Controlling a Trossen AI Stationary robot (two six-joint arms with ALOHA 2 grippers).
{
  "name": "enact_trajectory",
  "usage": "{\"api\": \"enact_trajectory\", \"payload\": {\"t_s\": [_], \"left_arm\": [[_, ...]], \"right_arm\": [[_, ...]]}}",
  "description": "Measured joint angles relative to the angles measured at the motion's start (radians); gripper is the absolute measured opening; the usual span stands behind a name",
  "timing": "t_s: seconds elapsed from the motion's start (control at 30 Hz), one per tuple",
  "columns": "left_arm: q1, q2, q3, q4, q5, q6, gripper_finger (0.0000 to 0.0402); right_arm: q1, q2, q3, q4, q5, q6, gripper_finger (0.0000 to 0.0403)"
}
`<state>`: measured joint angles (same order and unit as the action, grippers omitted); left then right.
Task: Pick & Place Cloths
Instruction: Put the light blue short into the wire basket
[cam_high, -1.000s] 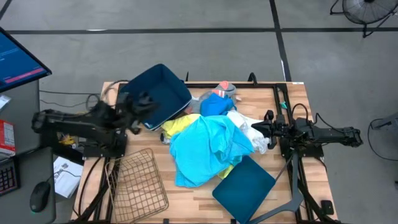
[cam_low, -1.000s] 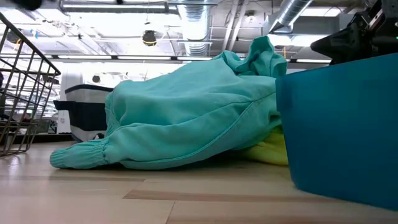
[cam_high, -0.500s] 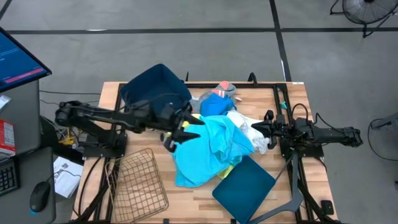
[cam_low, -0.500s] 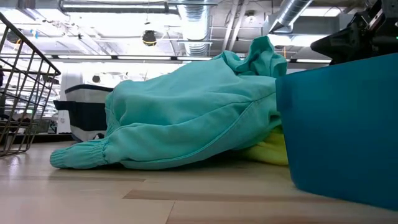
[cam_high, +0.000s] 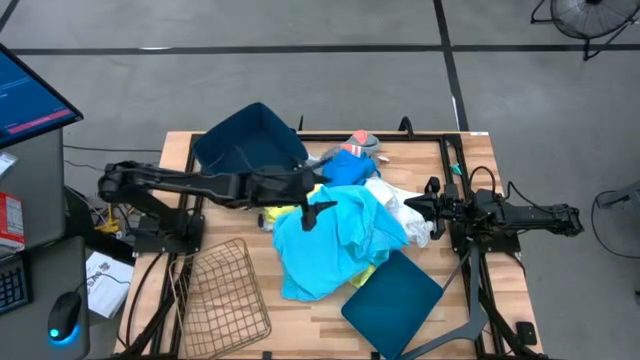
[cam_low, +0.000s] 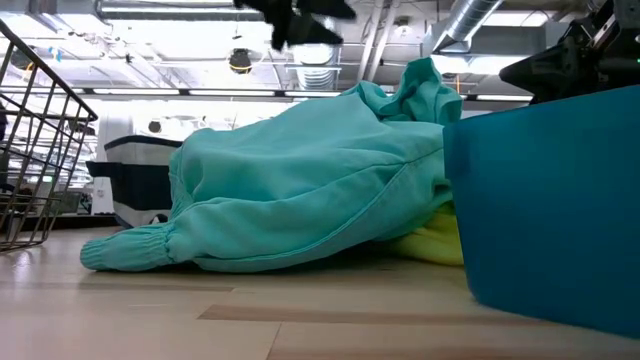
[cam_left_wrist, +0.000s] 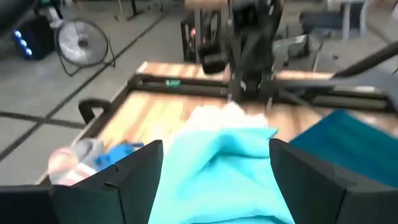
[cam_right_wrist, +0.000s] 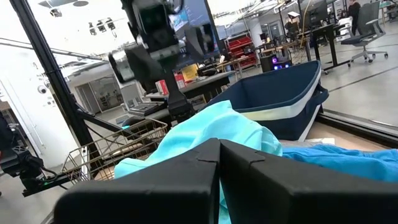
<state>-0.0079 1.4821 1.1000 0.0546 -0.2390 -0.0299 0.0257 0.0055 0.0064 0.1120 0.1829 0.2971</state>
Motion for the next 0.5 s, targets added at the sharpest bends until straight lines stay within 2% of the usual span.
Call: {"api": "enact_trajectory", "payload": {"t_s": [0.27, 0.5], "left_arm": [[0.045, 0.176, 0.000, 0.030, 0.006, -0.001, 0.0278], [0.050, 0.255, -0.019, 0.031, 0.040, -0.029, 0.0275]], "right_arm": [[0.000, 0.000, 0.000, -0.002, 0.000, 0.000, 0.0000], [0.000, 0.000, 0.000, -0.003, 0.000, 0.000, 0.0000]]}}
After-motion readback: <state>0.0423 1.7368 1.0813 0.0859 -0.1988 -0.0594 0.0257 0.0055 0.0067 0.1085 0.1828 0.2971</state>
